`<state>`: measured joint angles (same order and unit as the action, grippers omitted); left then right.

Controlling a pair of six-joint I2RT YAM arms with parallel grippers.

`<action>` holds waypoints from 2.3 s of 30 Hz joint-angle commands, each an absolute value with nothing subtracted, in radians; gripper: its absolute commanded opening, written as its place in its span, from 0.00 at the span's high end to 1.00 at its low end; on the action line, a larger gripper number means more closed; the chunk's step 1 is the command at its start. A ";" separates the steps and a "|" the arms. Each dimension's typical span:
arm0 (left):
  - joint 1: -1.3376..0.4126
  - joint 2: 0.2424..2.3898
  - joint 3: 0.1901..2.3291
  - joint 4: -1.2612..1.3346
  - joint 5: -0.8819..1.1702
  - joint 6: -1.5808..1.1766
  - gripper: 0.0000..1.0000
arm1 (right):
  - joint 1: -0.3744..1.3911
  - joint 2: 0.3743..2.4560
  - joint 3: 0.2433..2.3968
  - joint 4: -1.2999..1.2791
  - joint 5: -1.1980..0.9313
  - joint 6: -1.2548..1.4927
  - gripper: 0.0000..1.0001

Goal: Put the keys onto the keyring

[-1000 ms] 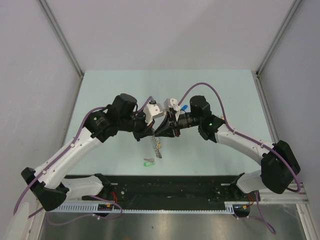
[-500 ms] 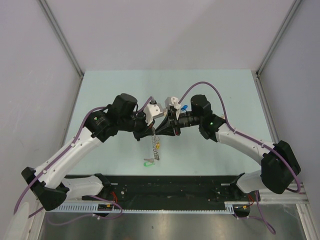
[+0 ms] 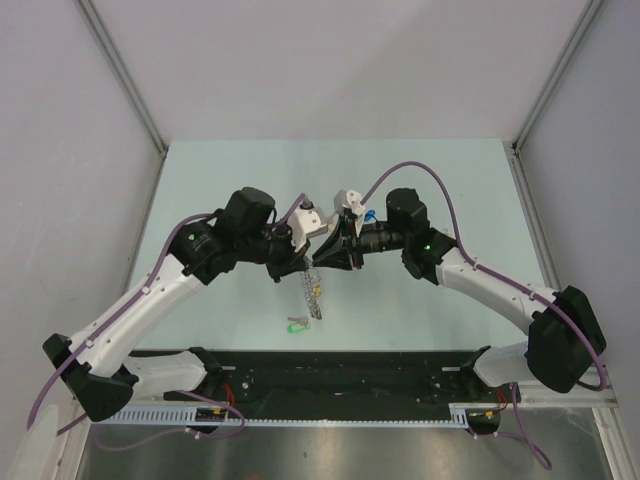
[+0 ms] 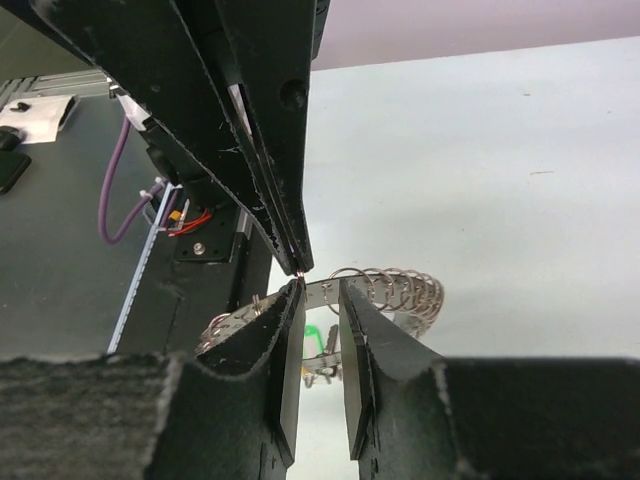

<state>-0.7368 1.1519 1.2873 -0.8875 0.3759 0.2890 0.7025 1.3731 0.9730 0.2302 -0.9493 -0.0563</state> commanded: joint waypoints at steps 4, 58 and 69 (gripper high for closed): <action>-0.744 1.135 1.330 -0.876 0.400 0.307 1.00 | 0.701 1.347 1.015 0.195 -0.908 -0.098 0.78; -0.747 1.098 1.315 -0.807 0.439 0.278 1.00 | 0.749 1.379 1.014 0.229 -0.950 -0.097 1.00; -0.703 0.683 0.916 -0.165 0.213 0.097 0.58 | 0.696 1.289 0.953 0.406 -0.928 0.046 1.00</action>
